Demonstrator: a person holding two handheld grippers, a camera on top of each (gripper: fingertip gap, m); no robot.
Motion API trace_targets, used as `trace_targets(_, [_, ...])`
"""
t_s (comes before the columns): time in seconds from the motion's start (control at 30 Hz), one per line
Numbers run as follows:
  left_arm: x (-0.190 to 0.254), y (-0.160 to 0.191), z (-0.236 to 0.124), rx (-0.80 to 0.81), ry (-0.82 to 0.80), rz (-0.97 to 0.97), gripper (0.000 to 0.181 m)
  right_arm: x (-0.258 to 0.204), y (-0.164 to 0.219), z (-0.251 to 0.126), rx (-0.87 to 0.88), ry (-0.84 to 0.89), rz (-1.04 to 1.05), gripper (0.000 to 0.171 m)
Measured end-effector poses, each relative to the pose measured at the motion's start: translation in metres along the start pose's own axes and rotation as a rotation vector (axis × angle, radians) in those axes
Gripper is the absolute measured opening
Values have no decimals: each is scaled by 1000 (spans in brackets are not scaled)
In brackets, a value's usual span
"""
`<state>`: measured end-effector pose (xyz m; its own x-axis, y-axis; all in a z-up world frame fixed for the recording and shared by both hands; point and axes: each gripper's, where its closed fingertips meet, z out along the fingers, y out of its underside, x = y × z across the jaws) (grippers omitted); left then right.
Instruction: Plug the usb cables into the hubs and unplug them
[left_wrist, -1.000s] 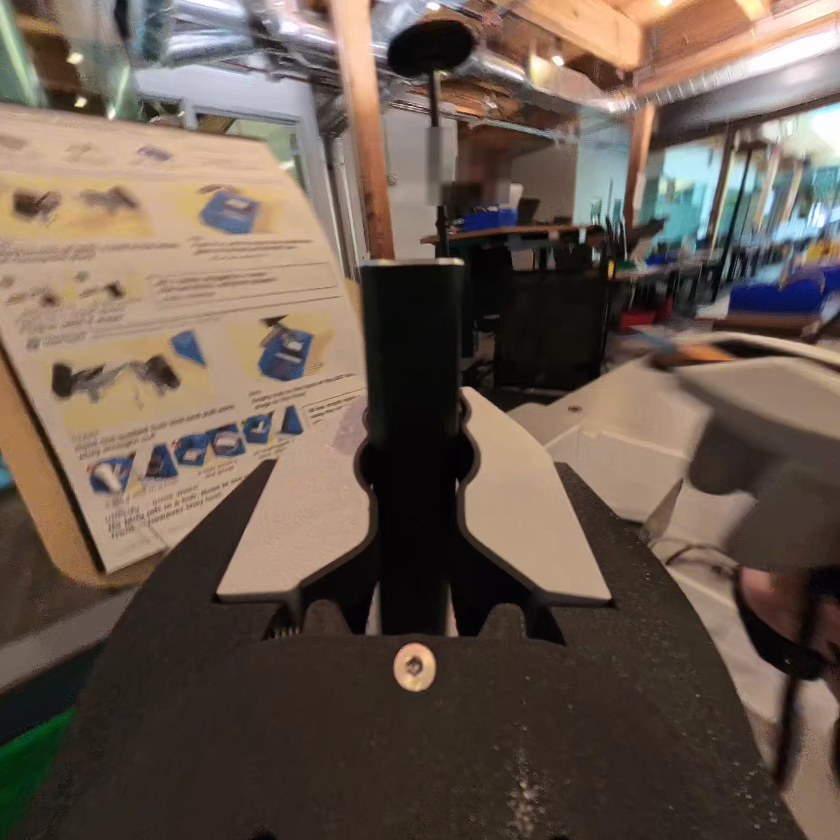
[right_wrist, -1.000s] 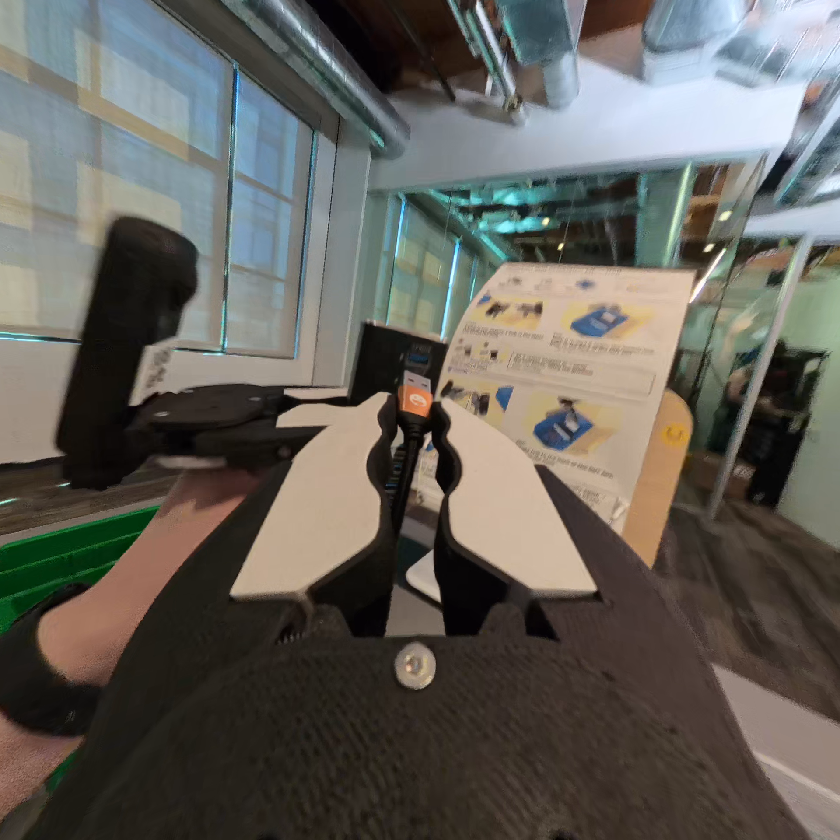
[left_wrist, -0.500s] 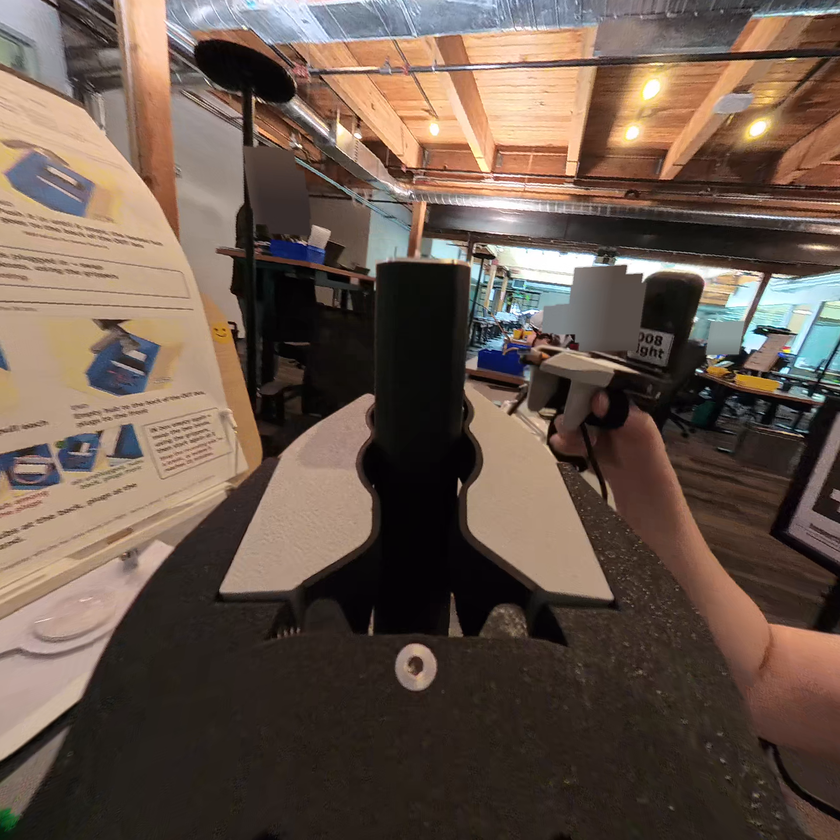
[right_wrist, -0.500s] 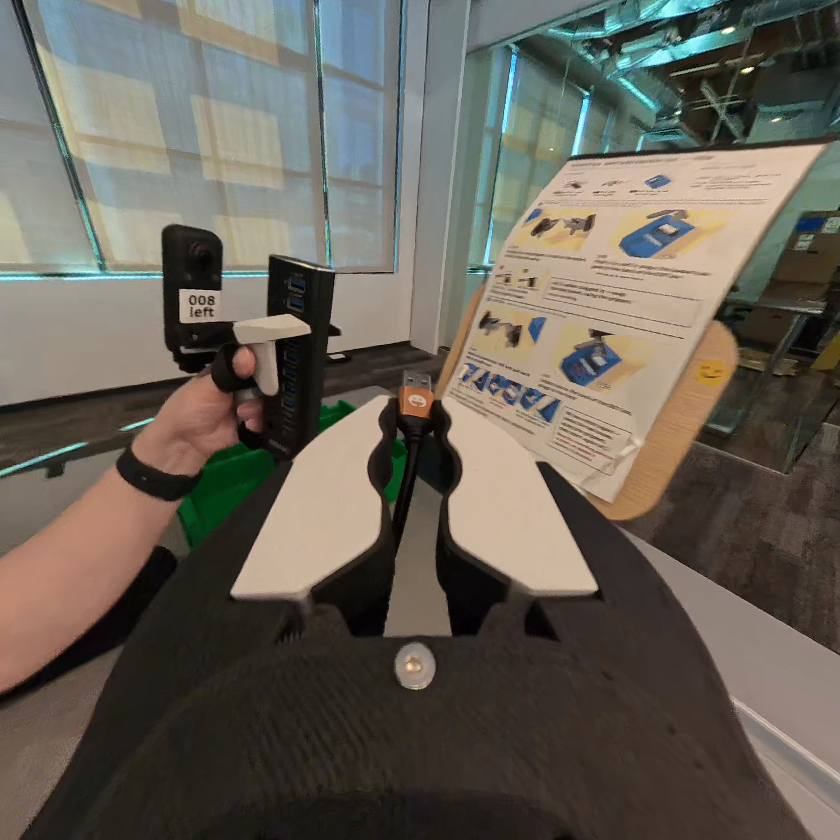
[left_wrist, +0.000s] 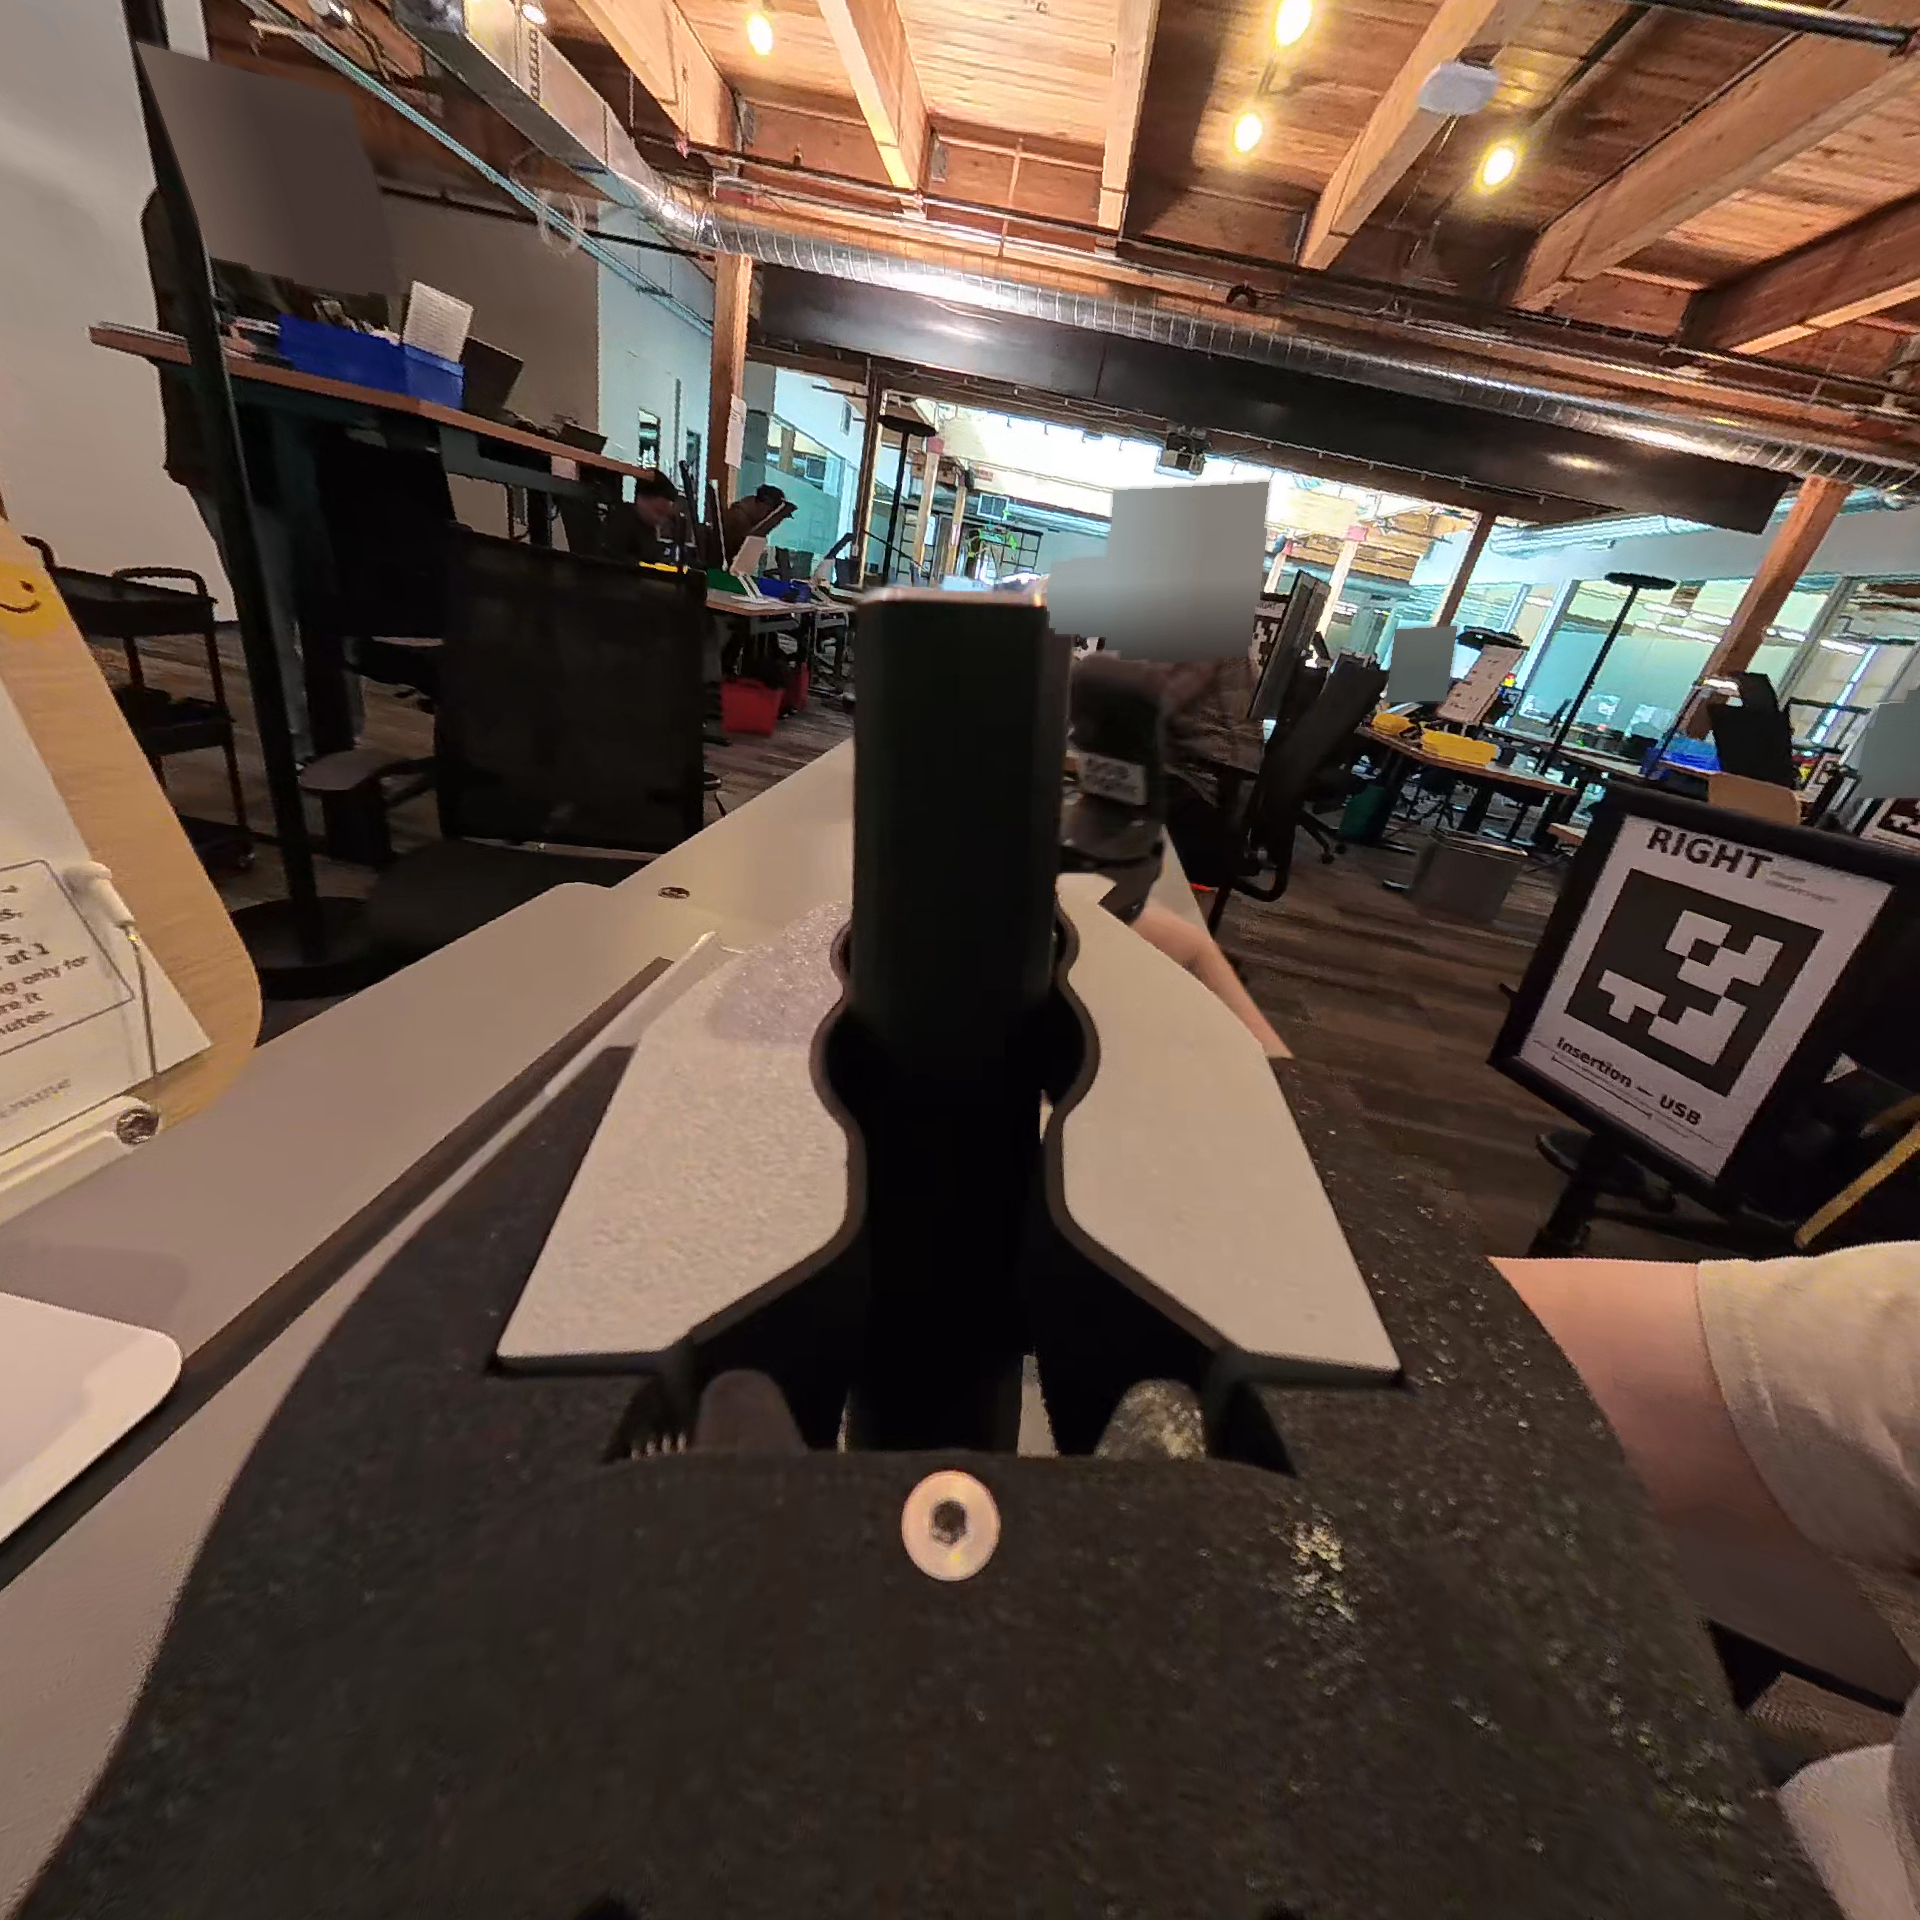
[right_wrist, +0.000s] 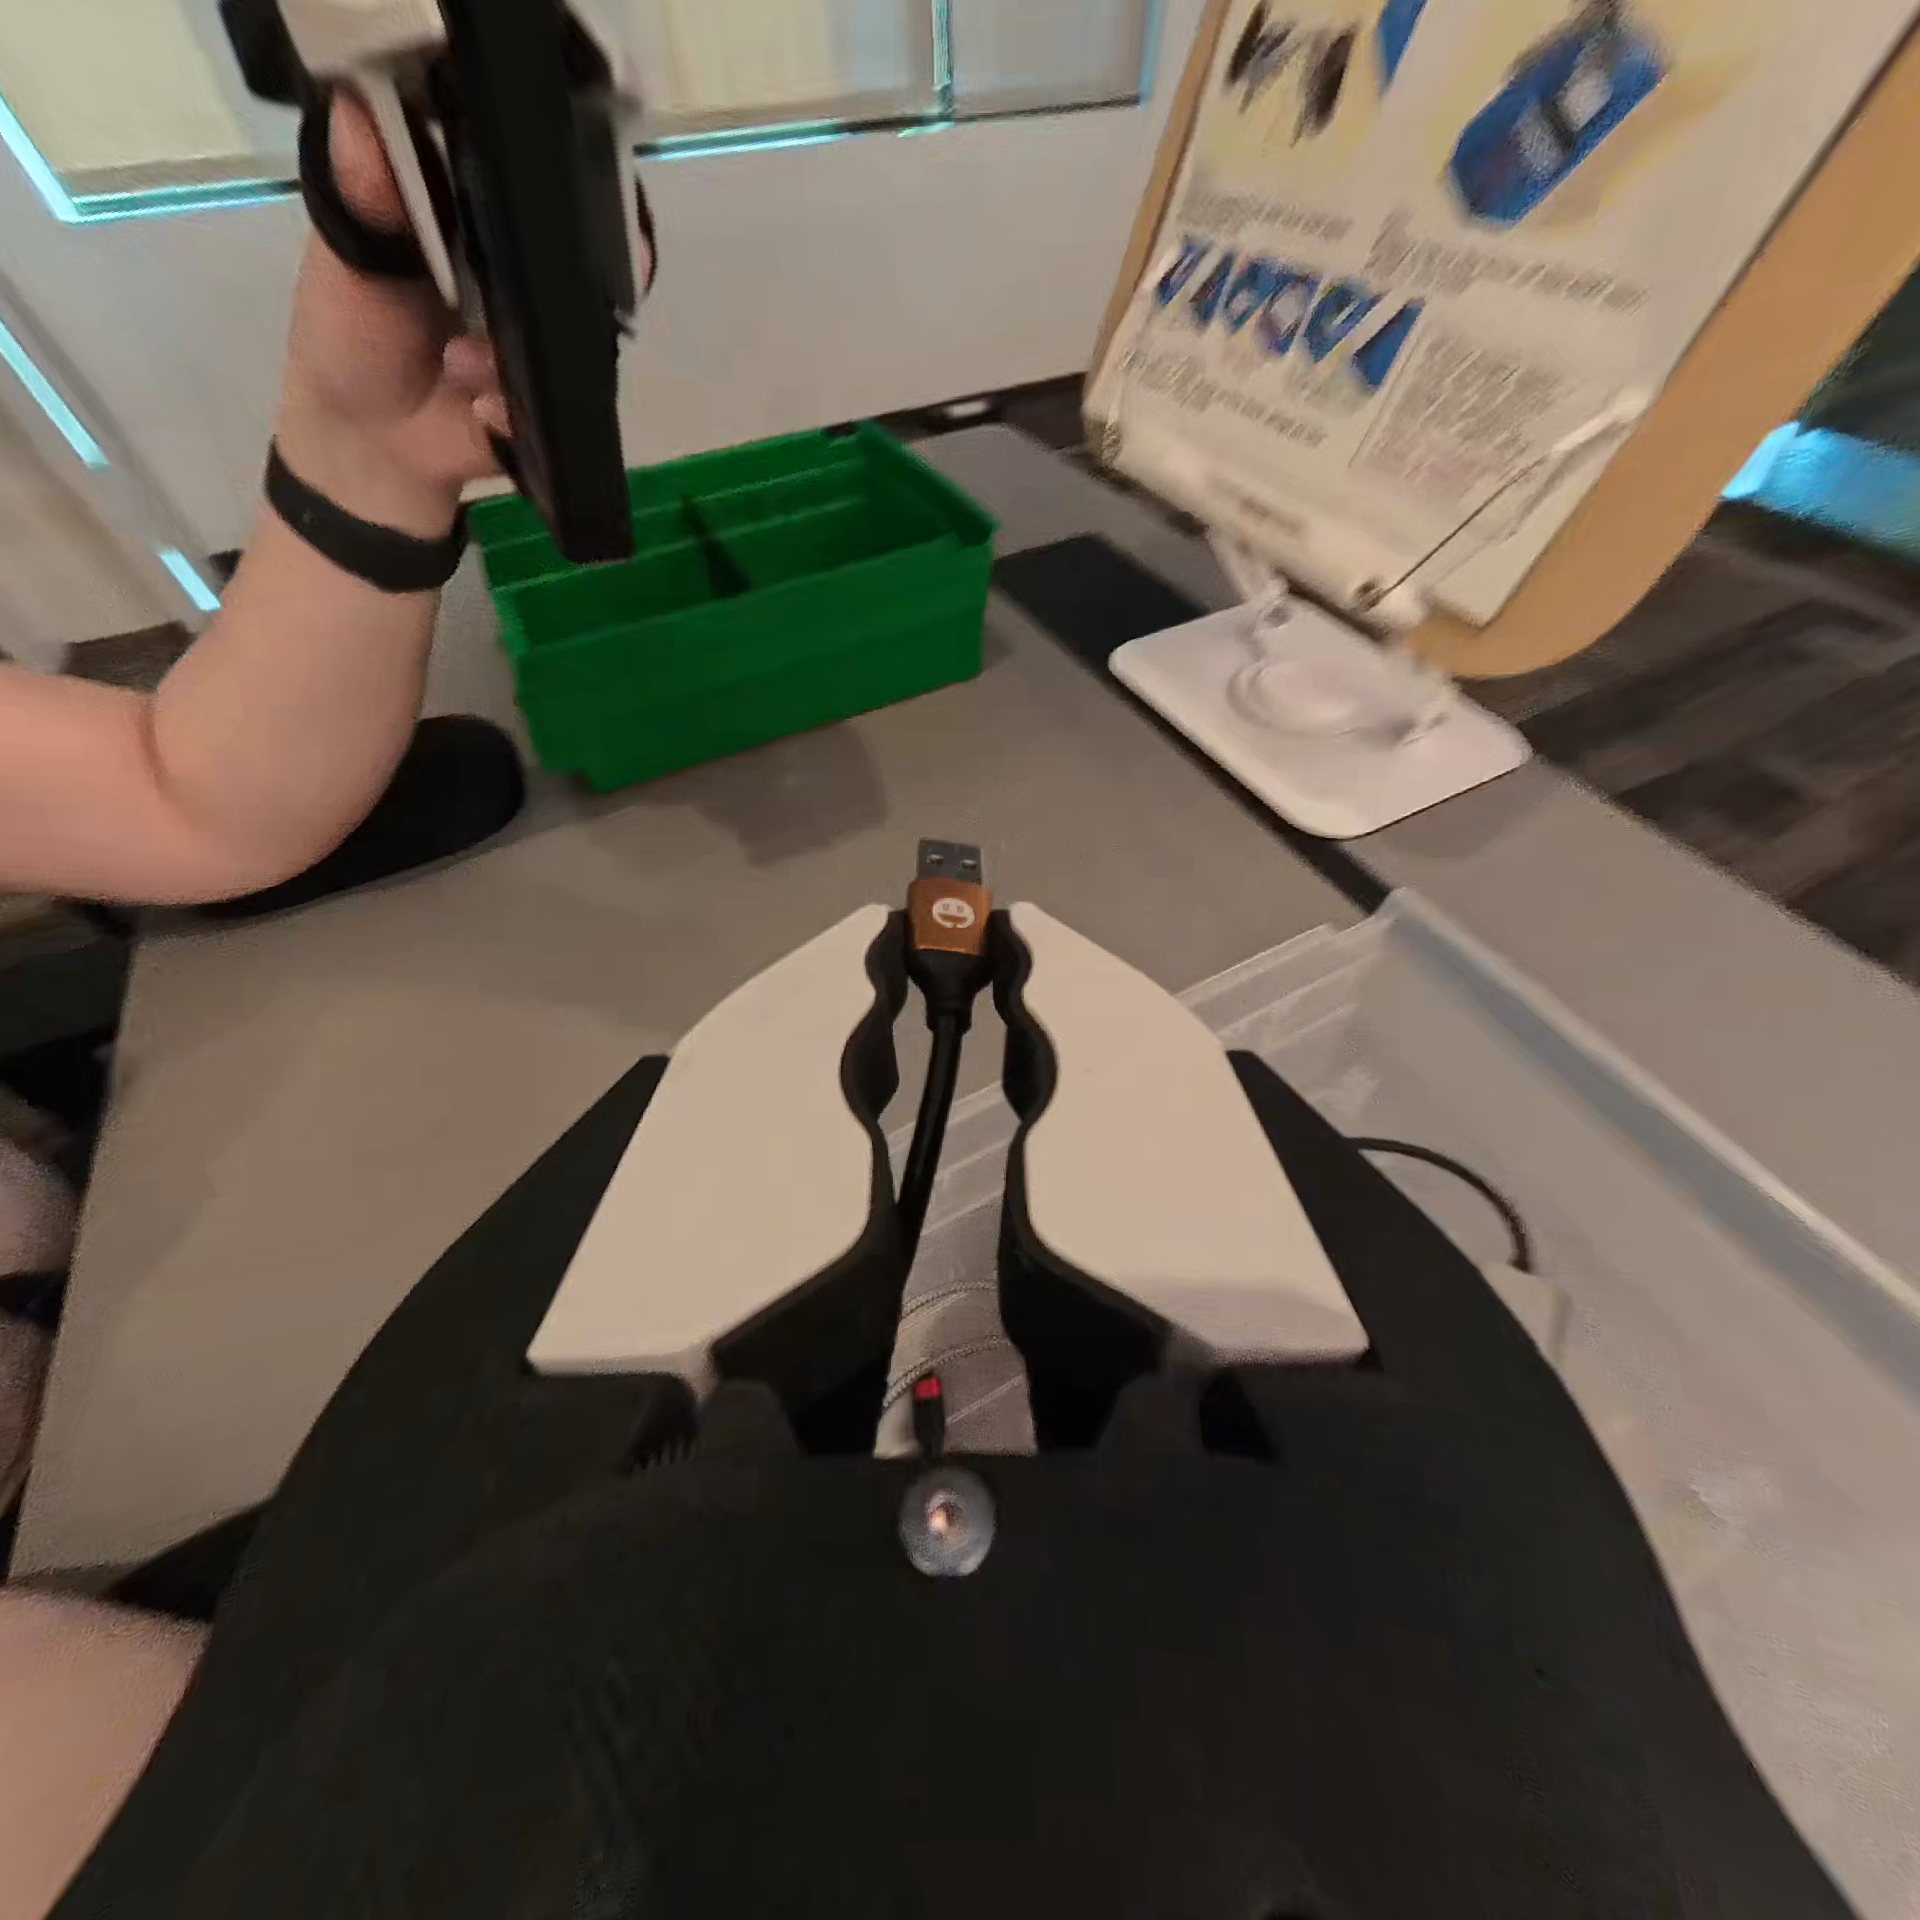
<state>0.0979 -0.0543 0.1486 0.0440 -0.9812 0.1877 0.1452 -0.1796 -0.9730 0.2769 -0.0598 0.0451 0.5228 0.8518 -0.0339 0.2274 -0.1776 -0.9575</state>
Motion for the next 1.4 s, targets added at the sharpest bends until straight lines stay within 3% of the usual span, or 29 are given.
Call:
trace_targets(0.07, [1,3,3,-12,6,-4,31,-2,24,14,-46,-112,51,16])
trace_targets(0.2, [1,5,5,-19,8,-1,31,15,75,30,-247,-80,64,17])
trace_targets(0.3, [3,5,7,-20,17,-9,30,6,111,27,-444,-127,205,17])
trace_targets(0.4, [4,7,8,-29,23,-13,30,16,134,21,-569,-48,287,36])
trace_targets(0.53, [9,8,11,-32,40,-10,30,40,92,18,-415,127,223,46])
trace_targets(0.63, [16,5,14,-13,71,-17,30,43,13,20,-163,279,-42,52])
trace_targets(0.73, [25,-1,15,35,121,-40,30,-25,-70,43,189,79,-218,65])
trace_targets(0.8, [31,-6,15,72,153,-59,31,-78,-100,61,344,-131,-266,64])
trace_targets(0.87, [33,-7,16,85,151,-52,31,-110,-107,86,360,-280,-236,65])
trace_targets(0.97, [31,-3,19,60,117,1,30,-120,-99,129,267,-301,-188,65])
trace_targets(1.03, [32,1,22,35,120,19,31,-122,-98,144,262,-289,-189,47])
trace_targets(1.13, [36,1,23,33,169,-12,41,-114,-96,148,262,-282,-153,32])
trace_targets(1.33, [35,-7,16,108,267,-104,36,-113,-97,145,264,-306,-144,30])
trace_targets(1.4, [32,-14,11,138,268,-144,52,-116,-93,138,222,-353,-144,29])
